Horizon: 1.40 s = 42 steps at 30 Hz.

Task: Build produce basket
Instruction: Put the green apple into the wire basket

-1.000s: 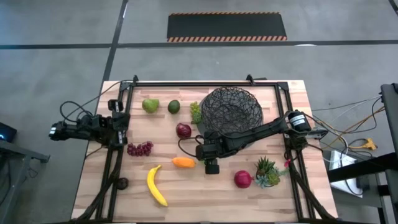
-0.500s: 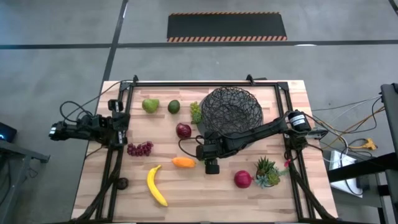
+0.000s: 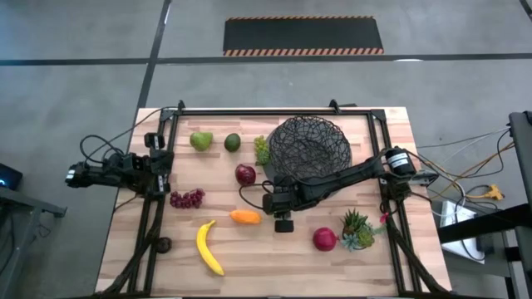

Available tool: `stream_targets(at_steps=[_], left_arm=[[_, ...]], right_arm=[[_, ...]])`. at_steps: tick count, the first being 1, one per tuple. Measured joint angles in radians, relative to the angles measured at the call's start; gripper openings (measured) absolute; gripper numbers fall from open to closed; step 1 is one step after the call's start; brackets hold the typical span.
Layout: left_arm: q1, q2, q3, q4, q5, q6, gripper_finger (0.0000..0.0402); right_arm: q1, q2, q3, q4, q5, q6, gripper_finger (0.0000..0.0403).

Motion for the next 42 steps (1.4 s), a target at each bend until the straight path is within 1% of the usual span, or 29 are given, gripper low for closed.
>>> stream_targets(at_steps=[8, 10, 34, 42], left_arm=[[0.0, 0.0, 0.0, 0.0, 0.0, 0.0, 0.0], [0.0, 0.0, 0.0, 0.0, 0.0, 0.0, 0.0], [0.0, 0.0, 0.0, 0.0, 0.0, 0.0, 0.0], [0.0, 0.0, 0.0, 0.0, 0.0, 0.0, 0.0]], right_arm=[[-0.002, 0.0, -0.001, 0.005, -0.008, -0.019, 0.002], [-0.002, 0.0, -0.001, 0.007, -0.008, -0.02, 0.0012], [-0.004, -0.008, 0.007, 0.012, 0.001, -0.065, 0.0008], [-0.006, -0.01, 0.008, 0.013, 0.002, -0.125, 0.0009]])
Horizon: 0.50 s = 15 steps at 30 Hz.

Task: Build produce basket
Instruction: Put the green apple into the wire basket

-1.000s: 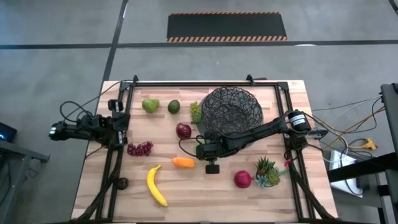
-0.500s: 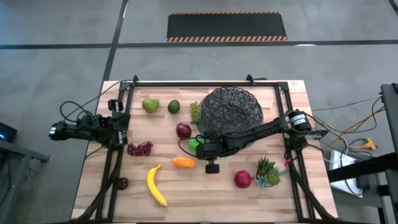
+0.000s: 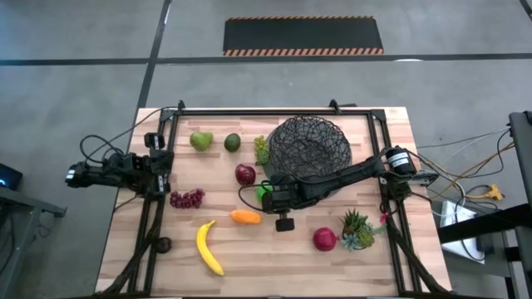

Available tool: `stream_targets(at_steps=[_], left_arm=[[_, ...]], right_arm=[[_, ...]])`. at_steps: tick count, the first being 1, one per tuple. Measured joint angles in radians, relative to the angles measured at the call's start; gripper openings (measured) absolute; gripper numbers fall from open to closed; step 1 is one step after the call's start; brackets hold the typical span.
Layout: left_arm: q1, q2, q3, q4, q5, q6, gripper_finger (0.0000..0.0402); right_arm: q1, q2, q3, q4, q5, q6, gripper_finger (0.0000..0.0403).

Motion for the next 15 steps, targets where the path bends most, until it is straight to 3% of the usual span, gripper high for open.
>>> stream_targets(at_steps=[10, 15], left_arm=[[0.0, 0.0, 0.0, 0.0, 0.0, 0.0, 0.0], [0.0, 0.0, 0.0, 0.0, 0.0, 0.0, 0.0]], right_arm=[[-0.009, -0.057, 0.001, 0.02, 0.001, -0.031, 0.0014], [-0.025, -0.081, 0.002, 0.091, -0.002, -0.038, 0.0066]])
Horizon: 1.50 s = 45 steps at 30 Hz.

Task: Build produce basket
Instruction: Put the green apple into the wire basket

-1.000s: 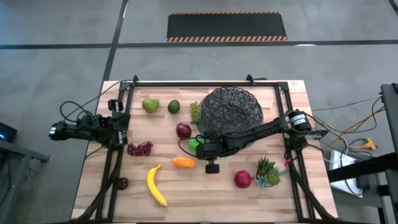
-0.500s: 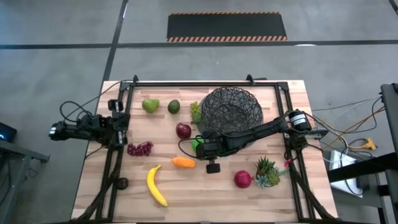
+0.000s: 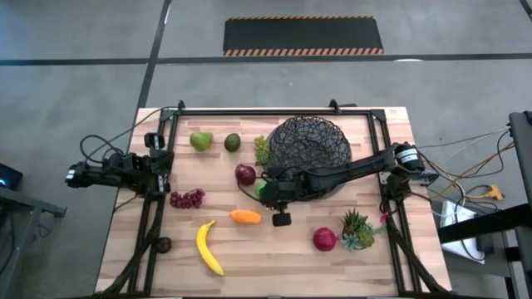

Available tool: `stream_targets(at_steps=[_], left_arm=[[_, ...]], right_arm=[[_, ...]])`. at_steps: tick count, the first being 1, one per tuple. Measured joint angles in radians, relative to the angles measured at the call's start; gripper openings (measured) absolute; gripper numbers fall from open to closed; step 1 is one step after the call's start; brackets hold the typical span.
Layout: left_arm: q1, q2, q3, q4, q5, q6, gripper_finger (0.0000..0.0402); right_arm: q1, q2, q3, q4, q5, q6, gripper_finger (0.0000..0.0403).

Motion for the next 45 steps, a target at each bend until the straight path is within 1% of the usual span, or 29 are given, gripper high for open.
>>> stream_targets(at_steps=[2, 4, 8, 11, 14, 18, 22, 24, 28, 33, 45], left_arm=[[0.0, 0.0, 0.0, 0.0, 0.0, 0.0, 0.0], [0.0, 0.0, 0.0, 0.0, 0.0, 0.0, 0.0], [0.0, 0.0, 0.0, 0.0, 0.0, 0.0, 0.0], [0.0, 0.0, 0.0, 0.0, 0.0, 0.0, 0.0], [0.0, 0.001, 0.0, -0.001, 0.0, 0.0, 0.0], [0.0, 0.001, 0.0, 0.0, 0.0, 0.0, 0.0], [0.0, 0.002, 0.0, 0.0, 0.0, 0.002, 0.0], [0.0, 0.002, 0.0, 0.0, 0.0, 0.002, 0.0], [0.0, 0.002, 0.0, 0.0, 0.0, 0.003, 0.0], [0.0, 0.003, 0.0, 0.0, 0.0, 0.003, 0.0], [0.0, 0.003, 0.0, 0.0, 0.0, 0.003, 0.0]], right_arm=[[-0.006, 0.0, 0.0, 0.025, 0.006, -0.009, 0.0102], [-0.012, 0.001, 0.0, 0.054, 0.043, -0.01, 0.0139], [-0.024, 0.017, 0.0, 0.133, 0.18, 0.011, 0.0201], [-0.04, 0.035, 0.0, 0.167, 0.175, -0.013, 0.0231], [-0.047, 0.053, 0.0, 0.165, 0.125, -0.022, 0.0248], [-0.047, 0.056, 0.0, 0.083, 0.1, -0.031, 0.0252], [-0.048, 0.053, 0.0, 0.019, 0.099, 0.004, 0.0242], [-0.049, 0.054, 0.0, 0.013, 0.093, 0.014, 0.0236], [-0.052, 0.056, -0.004, 0.01, 0.045, 0.043, 0.0224], [-0.054, 0.057, -0.005, 0.009, 0.051, 0.071, 0.0215], [-0.054, 0.104, -0.011, 0.003, 0.052, 0.085, 0.0215]])
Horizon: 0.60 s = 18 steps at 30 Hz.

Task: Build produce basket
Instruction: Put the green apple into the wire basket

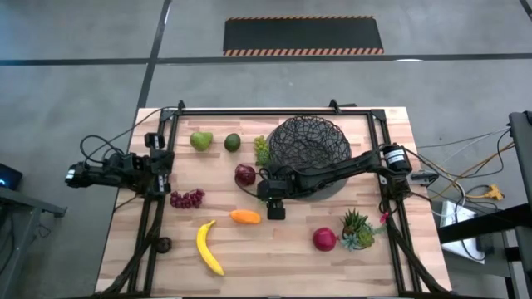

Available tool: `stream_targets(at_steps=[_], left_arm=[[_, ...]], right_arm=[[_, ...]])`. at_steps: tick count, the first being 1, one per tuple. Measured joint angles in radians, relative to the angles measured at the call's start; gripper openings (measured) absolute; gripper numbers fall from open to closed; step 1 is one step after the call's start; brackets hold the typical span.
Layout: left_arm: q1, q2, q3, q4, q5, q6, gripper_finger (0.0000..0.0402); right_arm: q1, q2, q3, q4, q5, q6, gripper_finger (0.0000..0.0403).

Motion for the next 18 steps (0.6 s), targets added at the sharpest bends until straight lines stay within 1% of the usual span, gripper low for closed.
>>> stream_targets(at_steps=[4, 7, 10, 17, 18], left_arm=[[0.0, 0.0, 0.0, 0.0, 0.0, 0.0, 0.0], [0.0, 0.0, 0.0, 0.0, 0.0, 0.0, 0.0], [0.0, 0.0, 0.0, 0.0, 0.0, 0.0, 0.0], [0.0, 0.0, 0.0, 0.0, 0.0, -0.002, 0.0], [0.0, 0.0, 0.0, 0.0, 0.0, -0.002, 0.0]], right_arm=[[0.0, 0.0, 0.001, -0.008, 0.0, 0.007, 0.0208], [-0.004, 0.0, 0.002, -0.031, 0.0, 0.007, 0.0184], [-0.011, -0.001, 0.001, -0.044, 0.0, 0.006, 0.0144], [-0.016, -0.001, 0.008, -0.042, 0.0, -0.001, 0.0029], [-0.015, -0.001, 0.008, -0.042, 0.0, -0.002, 0.0019]])
